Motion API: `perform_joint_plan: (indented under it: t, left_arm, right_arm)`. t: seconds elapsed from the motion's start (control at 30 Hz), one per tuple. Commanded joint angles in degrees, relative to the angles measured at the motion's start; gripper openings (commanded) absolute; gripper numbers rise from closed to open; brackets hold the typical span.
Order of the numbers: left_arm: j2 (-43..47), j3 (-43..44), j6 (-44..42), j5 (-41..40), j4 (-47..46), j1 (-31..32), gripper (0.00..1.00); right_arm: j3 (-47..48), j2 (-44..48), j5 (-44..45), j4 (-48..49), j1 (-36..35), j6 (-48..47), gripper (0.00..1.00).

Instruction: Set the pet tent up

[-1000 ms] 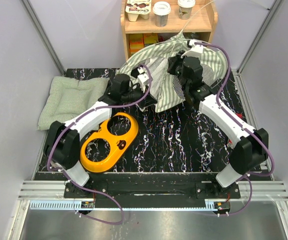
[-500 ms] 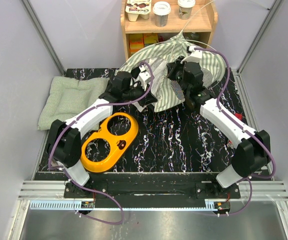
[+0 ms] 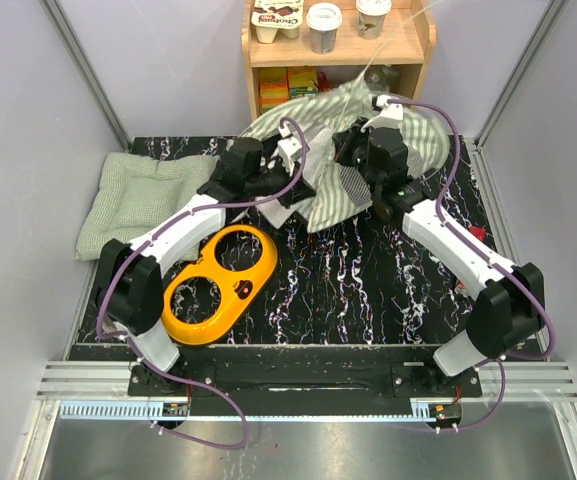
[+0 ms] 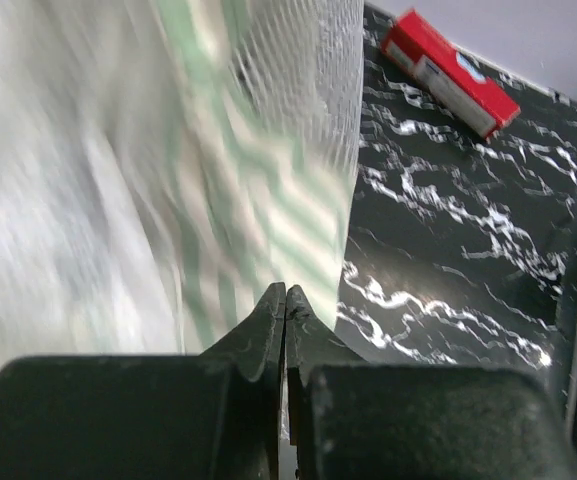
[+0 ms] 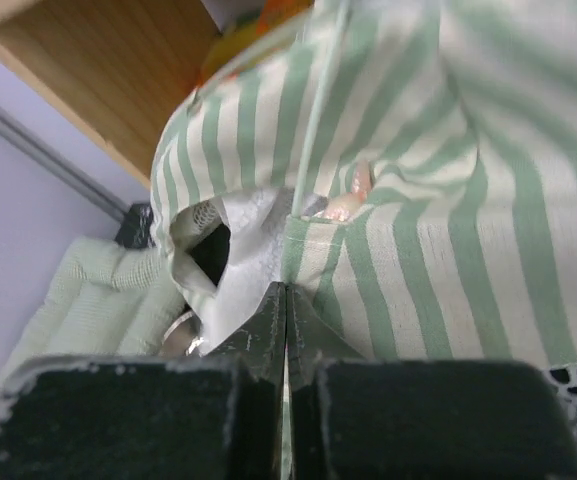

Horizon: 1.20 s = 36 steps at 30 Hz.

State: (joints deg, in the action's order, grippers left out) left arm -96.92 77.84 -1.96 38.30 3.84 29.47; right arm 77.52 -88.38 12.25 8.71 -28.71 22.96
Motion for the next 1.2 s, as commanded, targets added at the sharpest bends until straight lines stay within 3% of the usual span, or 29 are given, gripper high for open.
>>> perform_joint_plan:
  t: [0.0, 0.37, 0.43, 0.63, 0.83, 0.93, 1.17]
  left_arm:
    - [1.6, 5.3, -0.9, -3.0, -11.6, -1.0, 0.00]
    - [2.1, 0.0, -2.6, -3.4, -12.1, -2.4, 0.00]
    - [2.0, -0.5, -3.0, -3.7, -11.7, -2.5, 0.00]
    - [3.9, -2.7, -4.2, -3.6, -9.6, -3.0, 0.25]
    - [7.4, -2.9, -6.7, -3.4, -1.7, -4.6, 0.45]
    - [9.6, -4.1, -7.7, -3.1, 1.5, -5.3, 0.50]
    - [15.1, -7.5, -11.0, -3.7, 6.8, -6.4, 0.55]
  right_arm:
    - [-2.1, 1.2, -2.1, -5.6, 0.1, -1.1, 0.00]
    - [-2.8, 5.1, -3.6, -7.6, 0.1, -3.6, 0.00]
    - [-3.2, 6.0, -4.6, -7.5, 0.1, -4.4, 0.07]
    - [0.3, 9.4, -5.6, -12.7, 0.1, -8.8, 0.33]
    - [14.1, 4.6, -1.4, -18.9, 1.2, -14.8, 0.63]
    - [20.5, -1.4, -0.8, -20.6, 3.2, -14.1, 0.67]
    - [27.1, -10.5, 2.0, -19.3, 4.2, -12.8, 0.61]
